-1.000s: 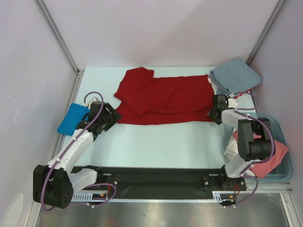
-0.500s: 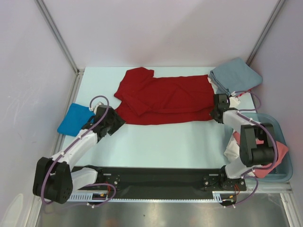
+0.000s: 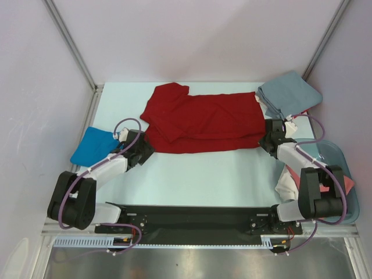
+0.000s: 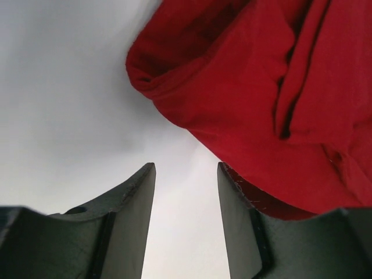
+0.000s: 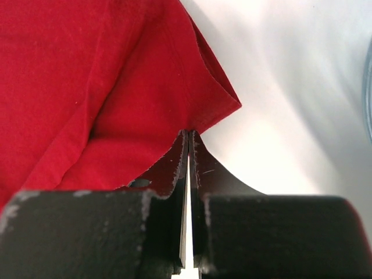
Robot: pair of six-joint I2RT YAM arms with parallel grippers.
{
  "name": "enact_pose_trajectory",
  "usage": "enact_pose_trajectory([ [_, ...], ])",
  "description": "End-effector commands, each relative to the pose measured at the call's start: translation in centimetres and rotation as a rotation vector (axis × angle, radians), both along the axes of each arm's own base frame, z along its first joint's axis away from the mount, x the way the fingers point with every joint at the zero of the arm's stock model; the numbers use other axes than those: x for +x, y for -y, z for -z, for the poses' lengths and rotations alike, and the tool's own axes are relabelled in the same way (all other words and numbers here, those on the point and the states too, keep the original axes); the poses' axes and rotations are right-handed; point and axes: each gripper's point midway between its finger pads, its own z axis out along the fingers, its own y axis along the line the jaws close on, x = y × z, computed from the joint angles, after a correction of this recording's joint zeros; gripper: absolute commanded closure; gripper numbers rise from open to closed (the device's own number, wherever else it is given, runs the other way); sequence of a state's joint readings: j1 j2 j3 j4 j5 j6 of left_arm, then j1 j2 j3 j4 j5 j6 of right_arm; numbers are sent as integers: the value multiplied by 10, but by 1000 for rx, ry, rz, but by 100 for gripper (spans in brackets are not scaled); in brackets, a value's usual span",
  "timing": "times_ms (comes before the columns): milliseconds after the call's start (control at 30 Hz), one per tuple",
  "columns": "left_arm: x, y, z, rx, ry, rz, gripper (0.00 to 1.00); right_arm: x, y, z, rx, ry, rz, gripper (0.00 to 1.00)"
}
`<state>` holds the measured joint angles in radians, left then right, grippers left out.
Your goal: Fold and stack the t-shirts
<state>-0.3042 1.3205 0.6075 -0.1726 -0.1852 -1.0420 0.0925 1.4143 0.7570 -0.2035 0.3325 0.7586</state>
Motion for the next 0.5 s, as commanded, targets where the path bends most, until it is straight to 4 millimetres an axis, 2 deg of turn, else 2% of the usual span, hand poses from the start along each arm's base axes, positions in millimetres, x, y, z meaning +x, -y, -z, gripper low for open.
enact_pose_trajectory([
  [0, 17, -7, 0, 9, 40, -112, 48, -1, -2, -12, -1, 38, -12, 100],
  [67, 20, -5, 5, -2, 33, -137, 53, -2, -3, -12, 4, 39, -16, 100],
  [300, 29, -7, 18, 13, 8, -225, 50, -2, -4, -20, 10, 56, -25, 100],
  [467, 37, -4, 17, 3, 25, -228, 48, -4, -3, -25, 4, 61, -31, 100],
])
